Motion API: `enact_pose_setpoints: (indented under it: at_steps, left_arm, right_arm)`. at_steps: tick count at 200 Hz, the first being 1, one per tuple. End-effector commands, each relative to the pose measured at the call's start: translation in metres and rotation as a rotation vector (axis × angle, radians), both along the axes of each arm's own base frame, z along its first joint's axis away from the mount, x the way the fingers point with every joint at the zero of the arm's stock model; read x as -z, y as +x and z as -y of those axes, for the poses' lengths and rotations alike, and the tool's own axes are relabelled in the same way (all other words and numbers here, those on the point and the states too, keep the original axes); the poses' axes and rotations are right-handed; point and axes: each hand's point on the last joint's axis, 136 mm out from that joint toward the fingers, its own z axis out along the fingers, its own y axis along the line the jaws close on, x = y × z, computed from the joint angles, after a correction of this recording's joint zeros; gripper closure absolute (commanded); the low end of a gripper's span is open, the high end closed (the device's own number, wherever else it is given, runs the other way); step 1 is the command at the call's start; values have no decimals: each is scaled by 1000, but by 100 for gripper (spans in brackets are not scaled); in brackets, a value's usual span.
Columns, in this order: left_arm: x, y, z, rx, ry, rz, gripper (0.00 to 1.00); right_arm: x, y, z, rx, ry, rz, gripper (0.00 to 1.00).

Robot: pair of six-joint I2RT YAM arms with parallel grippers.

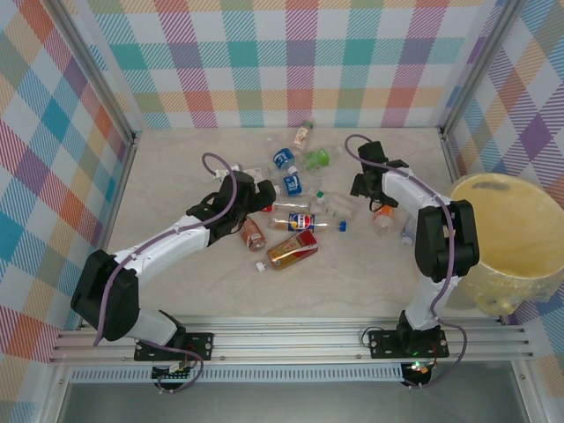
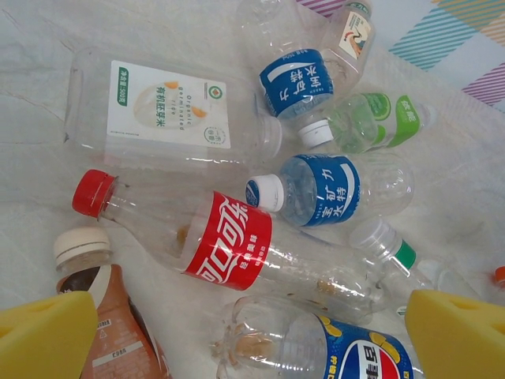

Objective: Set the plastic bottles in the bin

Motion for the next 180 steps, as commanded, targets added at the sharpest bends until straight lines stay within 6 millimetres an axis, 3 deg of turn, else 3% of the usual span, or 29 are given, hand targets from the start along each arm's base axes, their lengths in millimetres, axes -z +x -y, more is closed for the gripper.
enact_pose_setpoints:
  at_steps: [1, 55, 113, 137, 180]
  left_arm:
    - [-1, -5, -5, -19, 6, -2, 0]
    - [4, -3, -3, -16, 10, -19, 0]
    - [5, -4, -3, -18, 7, -26, 0]
    - [6, -6, -5, -22, 11, -28, 0]
    - [7, -5, -4, -22, 10, -30, 0]
  right_arm:
    - [11, -9, 15, 44, -31, -39, 10]
    - [28, -23, 24, 64, 8, -86, 14]
    - [58, -27, 1, 33, 133, -144, 17]
    - [61, -27, 3, 39, 126, -141, 18]
    - [63, -27, 6, 35, 114, -112, 30]
